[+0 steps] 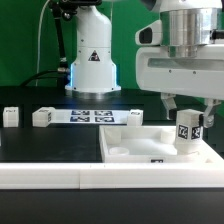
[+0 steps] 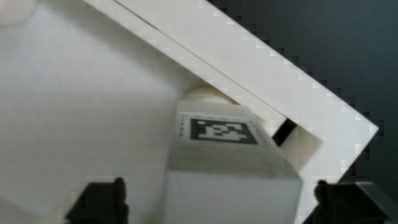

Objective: Assemble one leg

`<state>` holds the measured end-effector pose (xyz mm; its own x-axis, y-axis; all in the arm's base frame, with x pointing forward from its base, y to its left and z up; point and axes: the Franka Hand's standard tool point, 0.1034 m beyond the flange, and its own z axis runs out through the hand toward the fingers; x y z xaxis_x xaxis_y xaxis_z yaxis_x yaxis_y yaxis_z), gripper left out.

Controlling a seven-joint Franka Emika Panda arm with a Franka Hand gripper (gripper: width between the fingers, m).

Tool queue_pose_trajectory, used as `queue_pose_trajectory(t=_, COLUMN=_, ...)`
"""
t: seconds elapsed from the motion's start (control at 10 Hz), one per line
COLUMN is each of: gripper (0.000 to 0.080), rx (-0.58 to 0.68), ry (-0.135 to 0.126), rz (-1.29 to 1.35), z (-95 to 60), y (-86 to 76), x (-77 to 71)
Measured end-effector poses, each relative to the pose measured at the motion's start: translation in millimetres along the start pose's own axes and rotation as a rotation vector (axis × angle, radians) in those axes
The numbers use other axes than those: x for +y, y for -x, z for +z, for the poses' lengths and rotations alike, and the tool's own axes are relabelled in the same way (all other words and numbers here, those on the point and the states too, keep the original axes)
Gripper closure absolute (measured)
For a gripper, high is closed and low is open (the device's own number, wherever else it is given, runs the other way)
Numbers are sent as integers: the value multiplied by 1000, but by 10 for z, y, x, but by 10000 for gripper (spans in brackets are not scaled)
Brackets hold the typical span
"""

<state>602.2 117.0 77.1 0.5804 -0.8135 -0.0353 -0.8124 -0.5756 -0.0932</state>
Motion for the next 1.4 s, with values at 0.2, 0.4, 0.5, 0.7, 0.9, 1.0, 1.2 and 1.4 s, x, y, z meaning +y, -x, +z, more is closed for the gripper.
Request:
queue_pose_trajectory(t=0.2, gripper=162, rx=2, ry=0, rz=-109, z=-6, y=2, x=-11)
queue_pose_trajectory(t=0.4, gripper=152, rx=3, ry=1, rz=-315, z=-3, y=12, x=-17)
queue_pose_trajectory(t=0.5, gripper=152, rx=2, ry=2, rz=-389, z=-1, y=27, x=-24)
queue_pose_trajectory(t=0.7, gripper=151, rx=-5, ry=17, rz=-653, z=12, y=35, x=-31)
queue_pose_trajectory(t=0.9, gripper=151, rx=-13, ry=41, rz=-828, z=4, y=36, x=-54)
queue_pose_trajectory(t=1.0, gripper=151, rx=-15, ry=46, rz=-934, z=-6, y=20, x=-53)
queue_pose_trajectory(t=1.2, gripper=151, rx=-15, ry=45, rz=-1060, z=-4, y=12, x=-47)
queue_pose_trajectory(t=1.4, gripper=151, rx=-8, ry=43, rz=-1215, z=-4, y=-42, x=-21)
